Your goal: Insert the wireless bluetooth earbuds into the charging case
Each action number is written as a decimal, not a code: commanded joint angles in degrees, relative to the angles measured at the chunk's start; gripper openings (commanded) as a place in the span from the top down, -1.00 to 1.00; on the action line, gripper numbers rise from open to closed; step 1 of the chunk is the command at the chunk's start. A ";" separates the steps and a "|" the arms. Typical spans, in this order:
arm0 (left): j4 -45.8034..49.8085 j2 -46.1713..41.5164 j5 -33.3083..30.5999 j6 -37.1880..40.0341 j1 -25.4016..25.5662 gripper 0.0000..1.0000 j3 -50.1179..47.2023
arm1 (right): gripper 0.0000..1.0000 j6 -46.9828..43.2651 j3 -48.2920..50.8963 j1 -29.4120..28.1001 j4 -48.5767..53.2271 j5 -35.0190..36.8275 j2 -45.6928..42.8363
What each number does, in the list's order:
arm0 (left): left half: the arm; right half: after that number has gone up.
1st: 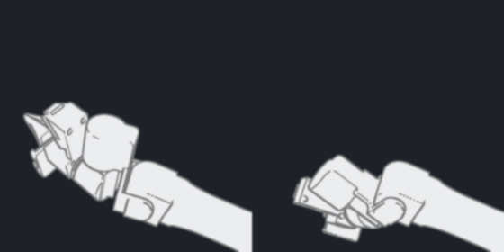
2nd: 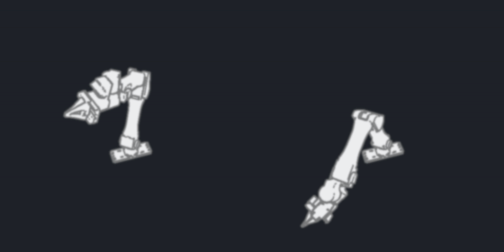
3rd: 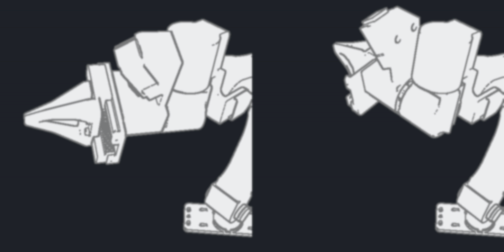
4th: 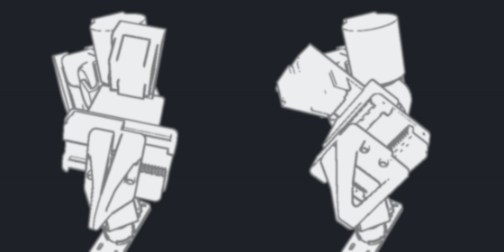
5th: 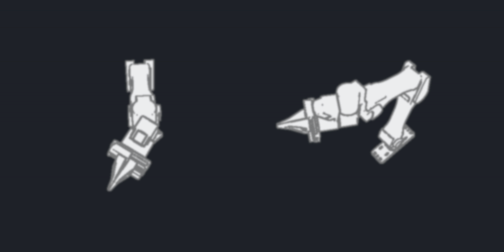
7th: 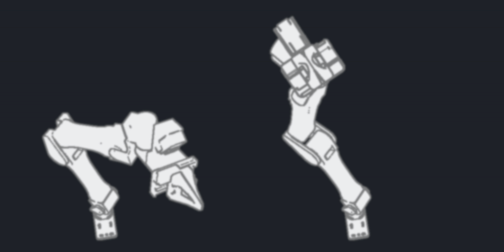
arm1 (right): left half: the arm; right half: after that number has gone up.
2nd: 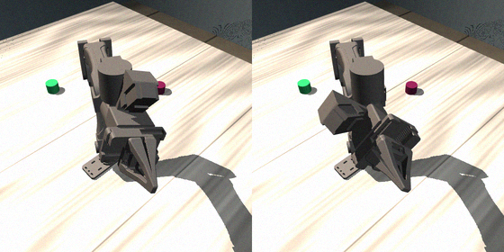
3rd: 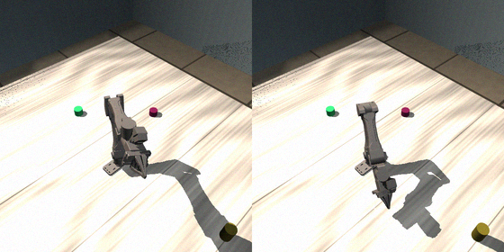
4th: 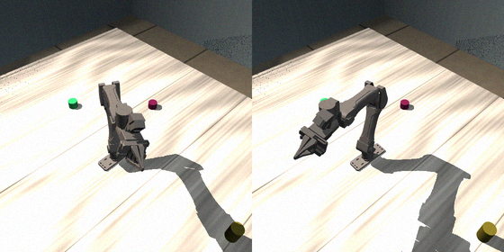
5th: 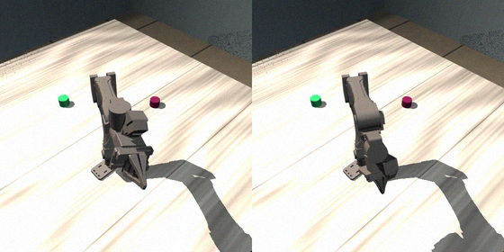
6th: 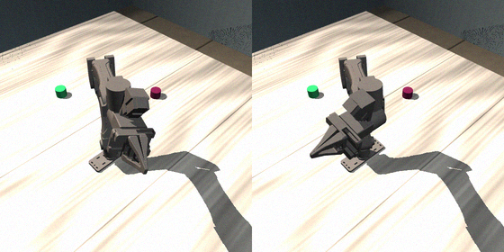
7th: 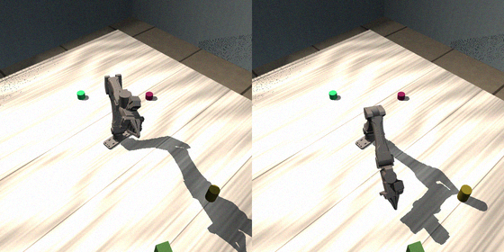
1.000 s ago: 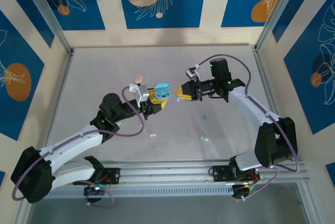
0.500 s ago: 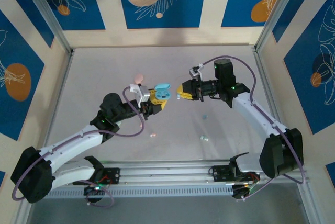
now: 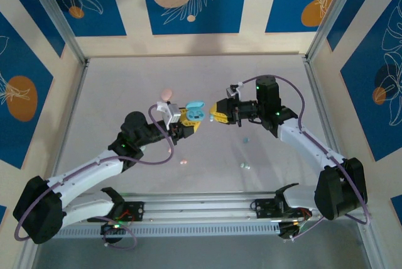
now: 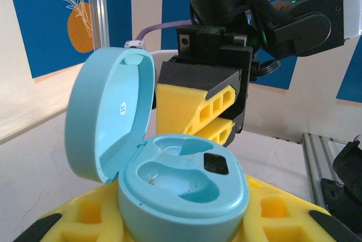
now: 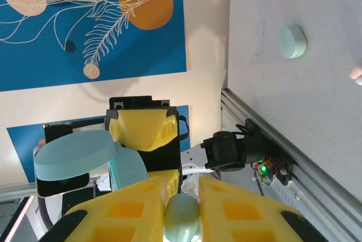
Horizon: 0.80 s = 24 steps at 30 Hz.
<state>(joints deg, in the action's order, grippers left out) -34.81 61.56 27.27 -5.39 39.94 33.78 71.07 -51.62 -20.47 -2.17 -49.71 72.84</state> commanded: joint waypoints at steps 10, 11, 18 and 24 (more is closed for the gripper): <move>-0.07 -1.00 -1.61 1.87 0.57 0.34 0.62 | 0.54 7.77 1.87 -0.05 -8.47 -3.34 -1.65; 0.02 -1.00 -1.61 1.97 0.56 0.34 0.62 | 0.55 7.73 1.87 -0.09 -8.52 -3.33 -1.78; 0.16 -0.65 -1.36 2.56 0.56 0.34 0.56 | 0.55 -4.52 -2.22 -1.36 3.44 4.39 -7.83; -0.55 0.11 -0.96 2.53 0.53 0.34 0.75 | 0.54 -12.51 -7.39 -4.95 10.17 8.11 -9.74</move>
<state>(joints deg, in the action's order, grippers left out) -34.61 61.58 26.26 -3.90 39.94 33.78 65.19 -56.01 -23.66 2.31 -44.56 63.83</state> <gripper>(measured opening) 0.333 0.230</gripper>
